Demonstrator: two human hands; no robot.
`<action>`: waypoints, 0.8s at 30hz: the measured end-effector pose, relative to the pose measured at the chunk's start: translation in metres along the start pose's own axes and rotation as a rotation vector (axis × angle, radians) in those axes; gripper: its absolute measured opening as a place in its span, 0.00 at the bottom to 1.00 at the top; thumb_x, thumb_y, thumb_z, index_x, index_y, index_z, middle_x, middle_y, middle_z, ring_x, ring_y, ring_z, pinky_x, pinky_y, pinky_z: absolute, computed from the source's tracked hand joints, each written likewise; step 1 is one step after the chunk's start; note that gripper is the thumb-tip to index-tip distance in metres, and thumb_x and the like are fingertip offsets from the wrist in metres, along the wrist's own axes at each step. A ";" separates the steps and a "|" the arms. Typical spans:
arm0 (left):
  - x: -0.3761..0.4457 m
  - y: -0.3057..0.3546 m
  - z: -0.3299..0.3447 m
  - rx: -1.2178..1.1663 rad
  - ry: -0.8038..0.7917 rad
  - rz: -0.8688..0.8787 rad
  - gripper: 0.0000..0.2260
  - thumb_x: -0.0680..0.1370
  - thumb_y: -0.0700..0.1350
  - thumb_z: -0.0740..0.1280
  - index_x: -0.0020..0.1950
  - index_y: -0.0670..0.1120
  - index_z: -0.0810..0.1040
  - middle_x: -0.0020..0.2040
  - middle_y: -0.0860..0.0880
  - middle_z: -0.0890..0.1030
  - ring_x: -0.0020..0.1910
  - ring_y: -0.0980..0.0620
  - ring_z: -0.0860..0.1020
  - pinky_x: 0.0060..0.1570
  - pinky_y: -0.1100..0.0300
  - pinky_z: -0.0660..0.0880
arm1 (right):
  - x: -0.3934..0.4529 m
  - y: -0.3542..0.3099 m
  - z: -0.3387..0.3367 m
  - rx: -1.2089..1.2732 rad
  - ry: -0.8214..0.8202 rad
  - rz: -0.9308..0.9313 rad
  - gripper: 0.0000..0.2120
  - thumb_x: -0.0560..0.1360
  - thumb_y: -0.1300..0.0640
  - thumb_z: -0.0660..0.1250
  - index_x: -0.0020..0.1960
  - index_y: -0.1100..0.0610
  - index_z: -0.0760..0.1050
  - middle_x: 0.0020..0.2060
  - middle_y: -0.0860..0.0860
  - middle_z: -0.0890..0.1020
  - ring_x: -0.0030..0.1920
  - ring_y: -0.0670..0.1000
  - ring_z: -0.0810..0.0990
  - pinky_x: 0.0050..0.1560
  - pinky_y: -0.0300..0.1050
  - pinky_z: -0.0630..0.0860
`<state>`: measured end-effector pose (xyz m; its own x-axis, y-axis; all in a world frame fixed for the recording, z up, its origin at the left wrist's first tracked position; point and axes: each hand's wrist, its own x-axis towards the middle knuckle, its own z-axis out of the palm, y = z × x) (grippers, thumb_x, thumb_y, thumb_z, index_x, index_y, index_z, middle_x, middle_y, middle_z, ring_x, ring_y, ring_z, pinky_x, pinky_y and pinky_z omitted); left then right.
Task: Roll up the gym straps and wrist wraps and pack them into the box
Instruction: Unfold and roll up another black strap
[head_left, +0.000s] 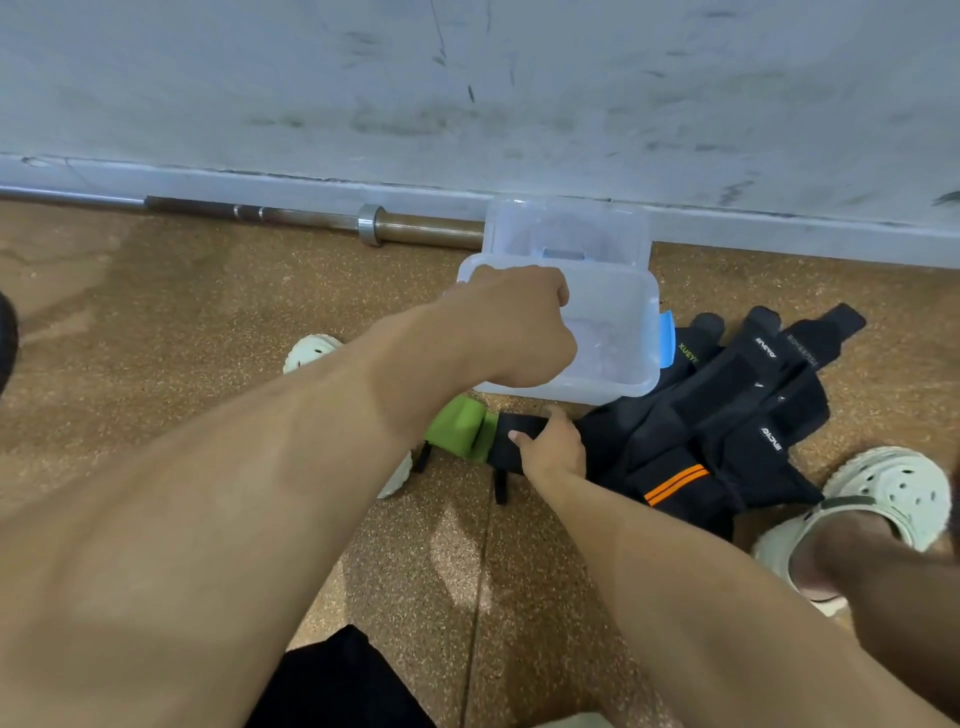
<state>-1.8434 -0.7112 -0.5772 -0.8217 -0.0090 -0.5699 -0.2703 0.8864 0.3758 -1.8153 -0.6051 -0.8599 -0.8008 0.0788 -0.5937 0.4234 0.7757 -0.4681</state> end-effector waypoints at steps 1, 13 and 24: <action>0.000 0.000 0.000 -0.003 0.002 0.002 0.28 0.77 0.43 0.59 0.78 0.58 0.64 0.77 0.46 0.65 0.65 0.41 0.73 0.65 0.47 0.74 | -0.002 0.000 -0.001 -0.050 0.031 -0.008 0.31 0.78 0.45 0.71 0.76 0.54 0.66 0.73 0.52 0.72 0.66 0.61 0.78 0.55 0.54 0.75; -0.001 0.007 0.003 0.023 -0.004 0.053 0.26 0.80 0.45 0.61 0.79 0.55 0.63 0.78 0.47 0.65 0.69 0.45 0.71 0.64 0.51 0.72 | -0.018 0.022 -0.023 -0.082 0.188 -0.121 0.14 0.82 0.44 0.65 0.65 0.48 0.73 0.63 0.46 0.74 0.59 0.52 0.80 0.49 0.47 0.70; 0.001 0.027 0.011 0.072 0.017 0.144 0.26 0.81 0.46 0.63 0.79 0.55 0.64 0.77 0.51 0.67 0.75 0.46 0.65 0.64 0.56 0.68 | -0.020 0.093 -0.072 -0.182 0.216 0.148 0.11 0.78 0.60 0.66 0.56 0.52 0.65 0.47 0.53 0.79 0.52 0.57 0.77 0.60 0.53 0.72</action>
<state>-1.8462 -0.6824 -0.5756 -0.8580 0.1134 -0.5009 -0.1128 0.9099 0.3991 -1.7905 -0.4895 -0.8447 -0.8158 0.3151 -0.4850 0.4748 0.8437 -0.2504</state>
